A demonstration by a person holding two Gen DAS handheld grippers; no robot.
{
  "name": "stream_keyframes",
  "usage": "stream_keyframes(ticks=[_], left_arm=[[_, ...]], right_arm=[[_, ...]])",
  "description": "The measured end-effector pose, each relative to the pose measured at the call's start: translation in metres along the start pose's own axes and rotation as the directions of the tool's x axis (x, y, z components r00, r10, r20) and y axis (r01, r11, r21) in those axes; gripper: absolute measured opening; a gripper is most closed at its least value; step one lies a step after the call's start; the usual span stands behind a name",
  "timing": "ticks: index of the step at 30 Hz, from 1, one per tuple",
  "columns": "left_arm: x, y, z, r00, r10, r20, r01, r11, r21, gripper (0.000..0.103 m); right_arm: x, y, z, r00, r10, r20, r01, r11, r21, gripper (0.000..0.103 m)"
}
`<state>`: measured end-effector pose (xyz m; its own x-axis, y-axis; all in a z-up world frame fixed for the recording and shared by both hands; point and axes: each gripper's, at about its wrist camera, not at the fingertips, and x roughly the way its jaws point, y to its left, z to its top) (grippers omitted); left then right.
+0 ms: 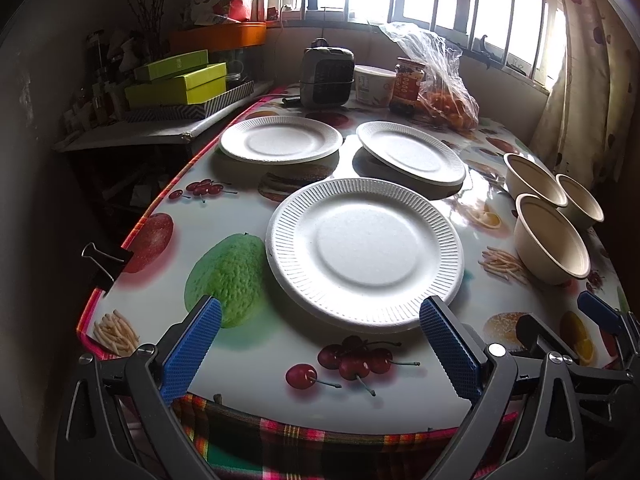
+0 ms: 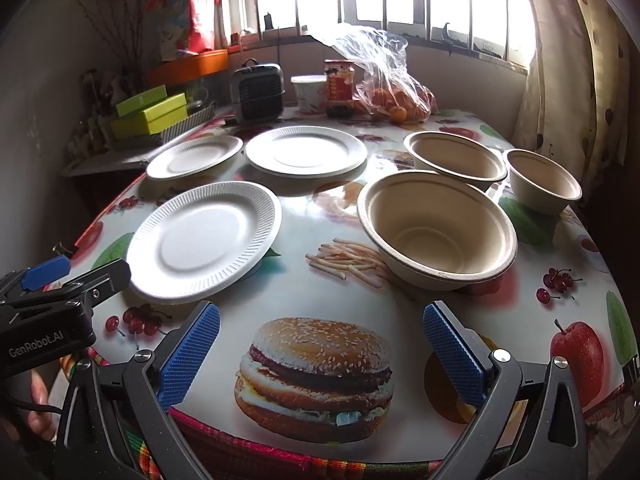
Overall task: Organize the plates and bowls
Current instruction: 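Move both tools forward over the table toward the white paper plates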
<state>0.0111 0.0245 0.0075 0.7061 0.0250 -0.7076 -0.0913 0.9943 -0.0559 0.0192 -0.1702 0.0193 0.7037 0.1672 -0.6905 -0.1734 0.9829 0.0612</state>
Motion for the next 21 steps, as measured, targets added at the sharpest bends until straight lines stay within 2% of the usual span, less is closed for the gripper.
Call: stream_keyframes(ticks=[21], left_arm=[[-0.0001, -0.0006, 0.0044, 1.0, -0.009, 0.004, 0.009, 1.0, -0.007, 0.1]], right_arm=[[-0.002, -0.0054, 0.0057, 1.0, 0.002, 0.014, -0.002, 1.0, 0.002, 0.103]])
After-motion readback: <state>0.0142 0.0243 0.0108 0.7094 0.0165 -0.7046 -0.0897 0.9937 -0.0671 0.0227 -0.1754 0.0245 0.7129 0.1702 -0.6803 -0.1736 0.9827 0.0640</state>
